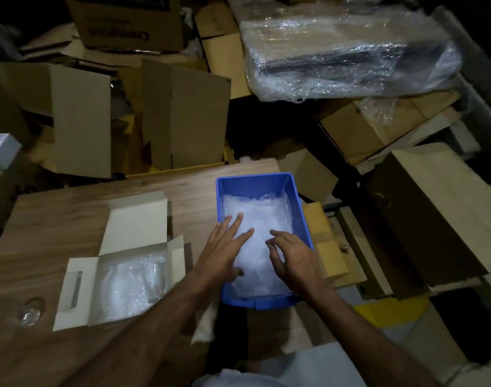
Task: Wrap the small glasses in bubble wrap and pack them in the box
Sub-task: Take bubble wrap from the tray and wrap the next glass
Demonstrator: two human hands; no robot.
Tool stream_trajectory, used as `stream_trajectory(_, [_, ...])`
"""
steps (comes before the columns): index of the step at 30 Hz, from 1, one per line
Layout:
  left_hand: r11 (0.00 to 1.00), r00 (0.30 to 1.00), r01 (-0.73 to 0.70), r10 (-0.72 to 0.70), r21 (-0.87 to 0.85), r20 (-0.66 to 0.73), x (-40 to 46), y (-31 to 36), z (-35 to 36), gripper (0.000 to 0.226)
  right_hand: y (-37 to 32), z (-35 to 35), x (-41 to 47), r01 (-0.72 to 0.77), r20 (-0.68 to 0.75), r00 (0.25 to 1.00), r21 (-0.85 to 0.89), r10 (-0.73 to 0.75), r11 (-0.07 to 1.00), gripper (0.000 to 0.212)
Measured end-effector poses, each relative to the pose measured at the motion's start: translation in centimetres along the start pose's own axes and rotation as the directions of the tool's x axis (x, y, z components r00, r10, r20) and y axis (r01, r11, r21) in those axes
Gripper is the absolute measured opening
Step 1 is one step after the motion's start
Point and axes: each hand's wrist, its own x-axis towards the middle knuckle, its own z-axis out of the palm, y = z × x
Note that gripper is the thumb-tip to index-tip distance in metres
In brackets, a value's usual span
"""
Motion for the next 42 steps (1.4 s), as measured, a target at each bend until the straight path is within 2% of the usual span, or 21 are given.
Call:
stream_trajectory(2, [0.997, 1.000, 0.000, 0.001, 0.075, -0.019, 0.8, 0.7, 0.0, 0.069, -0.2, -0.3, -0.1, -0.083, 0.107, 0.991, -0.010, 0.084, 0.996, 0.023])
stream_trajectory(4, [0.997, 0.997, 0.021, -0.016, 0.071, -0.073, 1.1, 0.9, 0.2, 0.040, -0.3, -0.8, -0.4, -0.177, 0.286, 0.943, -0.011, 0.173, 0.984, 0.048])
stream_trajectory(7, [1.000, 0.990, -0.005, 0.009, 0.027, -0.142, 0.8, 0.5, 0.7, 0.027, -0.5, -1.5, -0.7, -0.237, 0.529, 0.818, -0.053, 0.229, 0.970, 0.097])
stream_trajectory(10, [0.997, 0.965, -0.055, 0.041, -0.045, -0.261, 0.4, 0.0, 0.9, 0.022, -0.4, -0.4, -1.0, -0.173, 0.594, 0.775, -0.126, 0.213, 0.977, 0.119])
stream_trajectory(12, [0.995, 0.950, -0.077, 0.053, -0.065, -0.307, 0.1, 0.0, 1.0, 0.024, -0.7, 0.4, -0.9, -0.191, 0.564, 0.790, -0.144, 0.239, 0.971, 0.116])
stream_trajectory(14, [0.989, 0.933, -0.078, 0.027, -0.128, -0.360, -0.5, -0.1, 1.3, 0.033, -1.1, 0.9, -0.4, -0.180, 0.497, 0.834, -0.165, 0.239, 0.970, 0.091])
stream_trajectory(16, [0.967, 0.930, -0.039, -0.056, -0.251, -0.362, -1.6, -0.3, 1.3, 0.062, -1.8, 0.5, 0.2, -0.160, 0.415, 0.883, -0.176, 0.220, 0.971, 0.074])
stream_trajectory(18, [0.933, 0.931, 0.021, -0.149, -0.359, -0.334, -2.6, -0.8, 0.9, 0.093, -2.4, -0.3, 0.5, -0.141, 0.336, 0.923, -0.155, 0.187, 0.978, 0.073])
stream_trajectory(20, [0.921, 0.926, 0.033, -0.174, -0.388, -0.336, -2.9, -1.2, 0.1, 0.105, -3.1, -1.2, 0.4, -0.035, 0.257, 0.963, -0.173, 0.079, 0.984, 0.080])
stream_trajectory(22, [0.916, 0.927, -0.004, -0.148, -0.402, -0.346, -2.9, -1.1, -1.0, 0.097, -4.1, -2.1, 0.2, 0.057, 0.192, 0.981, -0.172, -0.023, 0.983, 0.088])
stream_trajectory(25, [0.883, 0.898, -0.137, -0.080, -0.448, -0.432, -3.1, -0.4, -3.4, 0.056, -5.9, -4.1, 0.2, 0.157, 0.083, 0.986, -0.179, -0.144, 0.971, 0.084])
stream_trajectory(27, [0.891, 0.847, -0.232, -0.012, -0.390, -0.531, -3.8, -0.5, -5.2, 0.034, -6.5, -5.4, 0.5, 0.190, 0.021, 0.982, -0.193, -0.189, 0.963, 0.082])
stream_trajectory(28, [0.901, 0.820, -0.266, 0.024, -0.342, -0.573, -4.4, -0.8, -6.0, 0.030, -6.8, -6.0, 0.6, 0.203, 0.011, 0.979, -0.184, -0.205, 0.962, 0.084])
stream_trajectory(30, [0.912, 0.774, -0.304, 0.067, -0.277, -0.629, -6.1, -1.5, -7.6, 0.041, -7.5, -6.7, 1.1, 0.226, -0.003, 0.973, -0.152, -0.230, 0.962, 0.088])
stream_trajectory(32, [0.909, 0.739, -0.320, 0.065, -0.265, -0.670, -7.9, -2.5, -8.9, 0.038, -8.2, -6.6, 1.9, 0.252, -0.024, 0.966, -0.118, -0.257, 0.960, 0.088])
stream_trajectory(34, [0.906, 0.716, -0.301, 0.007, -0.299, -0.698, -9.7, -3.4, -9.9, 0.031, -9.4, -6.0, 2.8, 0.303, -0.051, 0.951, -0.062, -0.306, 0.951, 0.079])
stream_trajectory(36, [0.886, 0.699, -0.264, -0.097, -0.381, -0.708, -11.6, -4.1, -10.5, 0.029, -11.1, -5.4, 3.5, 0.388, -0.092, 0.918, 0.016, -0.385, 0.922, 0.058])
stream_trajectory(39, [0.803, 0.672, -0.250, -0.258, -0.541, -0.694, -14.4, -4.8, -11.1, 0.028, -14.0, -4.7, 4.5, 0.472, -0.126, 0.880, 0.144, -0.458, 0.870, 0.048])
stream_trajectory(41, [0.697, 0.644, -0.270, -0.382, -0.664, -0.663, -15.8, -5.7, -11.0, 0.028, -15.7, -4.2, 5.0, 0.433, -0.119, 0.901, 0.285, -0.416, 0.855, 0.052])
stream_trajectory(42, [0.643, 0.632, -0.267, -0.446, -0.718, -0.634, -16.4, -6.4, -11.0, 0.024, -16.9, -4.2, 5.2, 0.361, -0.098, 0.931, 0.400, -0.352, 0.843, 0.049])
